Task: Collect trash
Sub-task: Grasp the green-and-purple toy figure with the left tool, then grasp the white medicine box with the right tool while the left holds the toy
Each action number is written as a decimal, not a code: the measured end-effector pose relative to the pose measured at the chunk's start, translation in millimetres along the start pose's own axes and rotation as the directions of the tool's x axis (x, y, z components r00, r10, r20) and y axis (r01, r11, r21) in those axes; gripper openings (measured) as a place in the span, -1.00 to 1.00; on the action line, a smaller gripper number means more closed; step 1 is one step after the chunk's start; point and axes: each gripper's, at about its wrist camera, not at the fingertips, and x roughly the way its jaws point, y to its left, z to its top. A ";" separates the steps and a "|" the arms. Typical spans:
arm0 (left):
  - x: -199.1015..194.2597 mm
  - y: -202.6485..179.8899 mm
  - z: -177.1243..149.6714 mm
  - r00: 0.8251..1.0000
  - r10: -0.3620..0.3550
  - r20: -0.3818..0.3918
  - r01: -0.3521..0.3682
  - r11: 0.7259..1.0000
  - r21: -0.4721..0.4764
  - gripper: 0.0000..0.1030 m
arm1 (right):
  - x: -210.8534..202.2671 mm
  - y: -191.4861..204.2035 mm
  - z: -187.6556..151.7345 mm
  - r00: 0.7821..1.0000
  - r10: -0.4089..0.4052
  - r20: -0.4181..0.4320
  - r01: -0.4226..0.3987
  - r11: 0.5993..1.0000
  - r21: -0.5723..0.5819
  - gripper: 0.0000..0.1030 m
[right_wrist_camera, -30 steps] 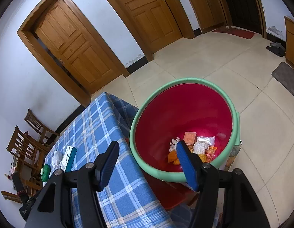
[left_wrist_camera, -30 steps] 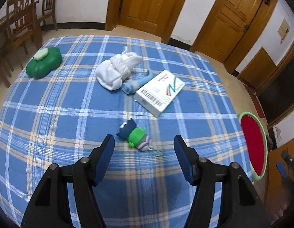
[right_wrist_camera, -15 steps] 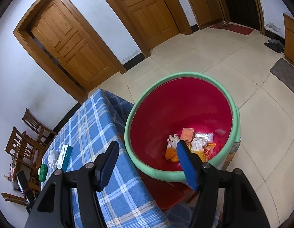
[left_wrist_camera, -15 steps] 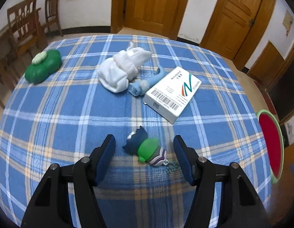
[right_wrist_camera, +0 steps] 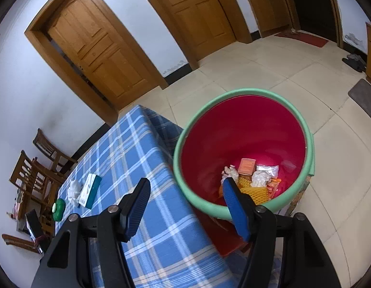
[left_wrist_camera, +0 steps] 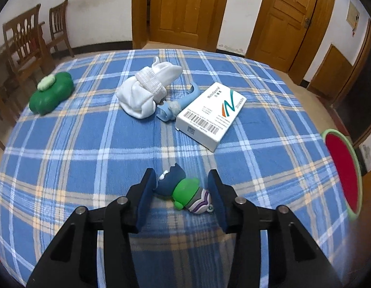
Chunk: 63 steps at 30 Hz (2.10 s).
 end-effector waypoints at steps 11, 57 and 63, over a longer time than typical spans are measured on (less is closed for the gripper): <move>-38.0 19.5 3.2 0.996 -0.051 0.066 0.053 0.998 -0.017 -0.12 | -17.3 49.3 -8.5 0.999 0.053 -0.010 -0.054 0.994 -0.090 0.28; -6.8 148.3 20.0 0.990 -0.047 0.134 0.072 0.980 -0.187 -0.12 | 172.4 264.8 -75.9 0.970 -0.072 -0.233 -0.028 0.917 -0.398 0.29; -3.4 154.1 18.9 0.988 -0.072 0.139 0.100 0.973 -0.208 -0.12 | 187.3 274.4 -81.8 0.974 -0.112 -0.196 0.017 0.902 -0.431 0.34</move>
